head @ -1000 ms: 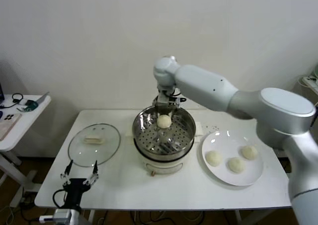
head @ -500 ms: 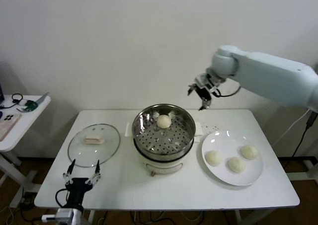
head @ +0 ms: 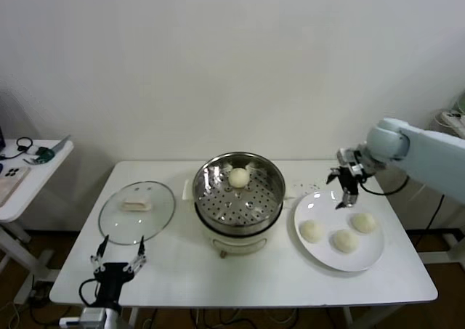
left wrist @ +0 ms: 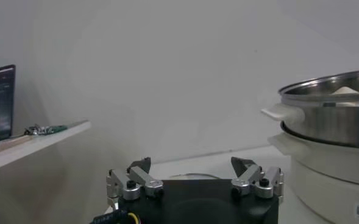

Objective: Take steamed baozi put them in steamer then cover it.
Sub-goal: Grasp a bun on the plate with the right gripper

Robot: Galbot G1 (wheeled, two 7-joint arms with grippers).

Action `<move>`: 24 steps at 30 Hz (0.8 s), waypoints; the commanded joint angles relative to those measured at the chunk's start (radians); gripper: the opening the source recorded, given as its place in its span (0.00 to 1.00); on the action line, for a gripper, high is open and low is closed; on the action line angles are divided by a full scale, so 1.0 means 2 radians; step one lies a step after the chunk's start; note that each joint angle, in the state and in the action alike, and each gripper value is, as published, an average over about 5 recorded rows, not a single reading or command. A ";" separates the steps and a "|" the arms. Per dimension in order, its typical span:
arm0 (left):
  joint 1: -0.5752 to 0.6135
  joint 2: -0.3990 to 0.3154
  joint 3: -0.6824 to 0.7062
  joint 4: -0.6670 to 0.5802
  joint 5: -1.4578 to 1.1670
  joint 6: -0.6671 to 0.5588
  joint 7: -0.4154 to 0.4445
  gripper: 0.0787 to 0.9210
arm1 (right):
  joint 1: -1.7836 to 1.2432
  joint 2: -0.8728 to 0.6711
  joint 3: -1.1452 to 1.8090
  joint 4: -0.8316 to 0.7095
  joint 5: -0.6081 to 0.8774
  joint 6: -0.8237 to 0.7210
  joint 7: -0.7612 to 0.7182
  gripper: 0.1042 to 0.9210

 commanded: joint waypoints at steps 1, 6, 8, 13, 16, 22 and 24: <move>0.003 -0.002 -0.001 -0.002 0.002 0.000 0.000 0.88 | -0.099 -0.016 0.052 -0.013 -0.012 -0.021 -0.009 0.88; 0.005 -0.003 -0.003 -0.001 0.003 0.000 -0.001 0.88 | -0.128 0.021 0.073 -0.037 -0.022 -0.018 -0.002 0.88; 0.005 -0.003 -0.003 0.000 0.003 0.000 -0.001 0.88 | -0.136 0.038 0.080 -0.050 -0.024 -0.016 0.000 0.88; 0.003 -0.002 -0.005 0.001 0.003 0.001 -0.001 0.88 | -0.147 0.066 0.093 -0.071 -0.021 -0.013 0.005 0.88; 0.001 -0.002 -0.005 0.002 0.003 0.003 -0.001 0.88 | -0.151 0.079 0.097 -0.080 -0.021 -0.012 0.007 0.88; -0.001 -0.001 -0.007 0.004 0.003 0.003 -0.001 0.88 | -0.155 0.096 0.100 -0.096 -0.023 -0.011 0.008 0.88; -0.001 0.000 -0.007 0.005 0.003 0.004 -0.001 0.88 | -0.157 0.100 0.101 -0.100 -0.026 -0.010 0.008 0.88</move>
